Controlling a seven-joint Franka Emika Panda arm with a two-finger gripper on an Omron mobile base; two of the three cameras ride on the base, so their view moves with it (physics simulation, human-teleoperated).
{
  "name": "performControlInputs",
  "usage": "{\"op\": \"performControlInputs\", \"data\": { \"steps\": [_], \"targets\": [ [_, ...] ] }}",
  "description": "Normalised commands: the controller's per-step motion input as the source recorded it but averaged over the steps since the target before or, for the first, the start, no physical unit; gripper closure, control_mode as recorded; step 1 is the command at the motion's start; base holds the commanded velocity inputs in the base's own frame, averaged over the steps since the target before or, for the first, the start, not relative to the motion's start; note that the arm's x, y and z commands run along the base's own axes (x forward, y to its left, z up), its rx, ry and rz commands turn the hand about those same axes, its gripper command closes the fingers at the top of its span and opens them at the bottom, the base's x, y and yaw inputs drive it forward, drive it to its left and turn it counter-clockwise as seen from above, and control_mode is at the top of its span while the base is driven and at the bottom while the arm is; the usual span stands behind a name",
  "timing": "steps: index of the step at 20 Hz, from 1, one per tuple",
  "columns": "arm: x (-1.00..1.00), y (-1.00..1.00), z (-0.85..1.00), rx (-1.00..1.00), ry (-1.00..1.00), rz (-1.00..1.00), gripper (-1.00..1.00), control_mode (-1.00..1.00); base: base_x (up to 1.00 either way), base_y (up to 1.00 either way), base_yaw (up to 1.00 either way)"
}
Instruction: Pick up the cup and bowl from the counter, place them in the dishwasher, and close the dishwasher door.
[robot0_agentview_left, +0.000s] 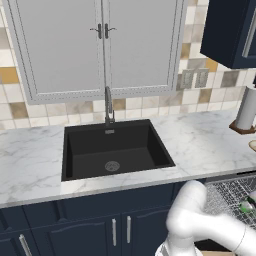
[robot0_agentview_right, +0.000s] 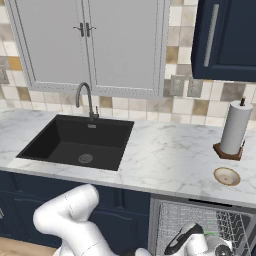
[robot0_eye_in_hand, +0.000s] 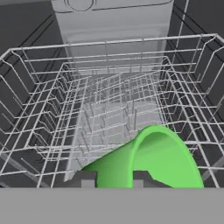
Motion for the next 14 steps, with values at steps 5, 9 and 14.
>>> {"op": "performControlInputs", "data": {
  "steps": [5, 9, 14],
  "targets": [
    [0.15, -0.09, -0.44, 0.00, 0.00, 0.00, -1.00, -1.00, 0.00, 0.00, 0.00],
    [0.06, -0.05, -0.49, 0.00, 0.00, 0.00, -1.00, -1.00, 0.00, 0.00, 0.00],
    [0.00, -0.09, -0.47, 0.01, 0.00, 0.02, -1.00, -1.00, 0.00, 0.00, 0.00]
  ]
}}
